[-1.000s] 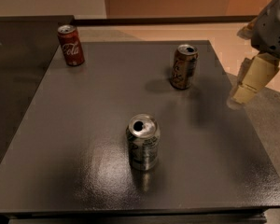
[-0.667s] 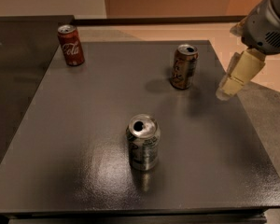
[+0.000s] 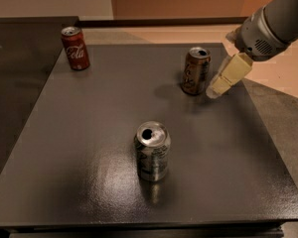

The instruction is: Move orange can near 7up can

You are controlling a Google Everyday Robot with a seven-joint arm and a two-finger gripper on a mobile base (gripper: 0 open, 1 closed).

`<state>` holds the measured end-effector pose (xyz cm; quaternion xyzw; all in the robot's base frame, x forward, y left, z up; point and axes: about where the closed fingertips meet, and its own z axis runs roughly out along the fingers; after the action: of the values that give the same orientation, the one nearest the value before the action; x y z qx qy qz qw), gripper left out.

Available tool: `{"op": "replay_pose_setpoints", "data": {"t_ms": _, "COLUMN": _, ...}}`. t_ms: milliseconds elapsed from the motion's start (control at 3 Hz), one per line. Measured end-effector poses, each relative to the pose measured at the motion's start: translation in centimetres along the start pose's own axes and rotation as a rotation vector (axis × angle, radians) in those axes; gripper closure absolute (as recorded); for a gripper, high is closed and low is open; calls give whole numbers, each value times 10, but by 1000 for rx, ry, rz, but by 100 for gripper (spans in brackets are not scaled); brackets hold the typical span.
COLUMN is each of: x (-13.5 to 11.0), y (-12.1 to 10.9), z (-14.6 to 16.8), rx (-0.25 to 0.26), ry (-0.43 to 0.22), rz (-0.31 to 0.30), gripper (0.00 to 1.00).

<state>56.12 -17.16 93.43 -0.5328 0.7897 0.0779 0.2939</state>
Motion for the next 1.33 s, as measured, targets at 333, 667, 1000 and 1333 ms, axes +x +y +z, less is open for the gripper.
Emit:
{"op": "replay_pose_setpoints", "data": {"t_ms": 333, "x": -12, "y": -14, "z": 25, "rx": -12, "ry": -56, "rz": 34, "gripper": 0}}
{"op": "replay_pose_setpoints", "data": {"t_ms": 667, "x": -23, "y": -29, "z": 41, "rx": -15, "ry": -95, "rz": 70, "gripper": 0}}
{"op": "replay_pose_setpoints", "data": {"t_ms": 1000, "x": -29, "y": -39, "z": 51, "rx": -18, "ry": -111, "rz": 91, "gripper": 0}}
{"op": "replay_pose_setpoints", "data": {"t_ms": 1333, "x": -30, "y": -45, "z": 58, "rx": -20, "ry": -111, "rz": 106, "gripper": 18}}
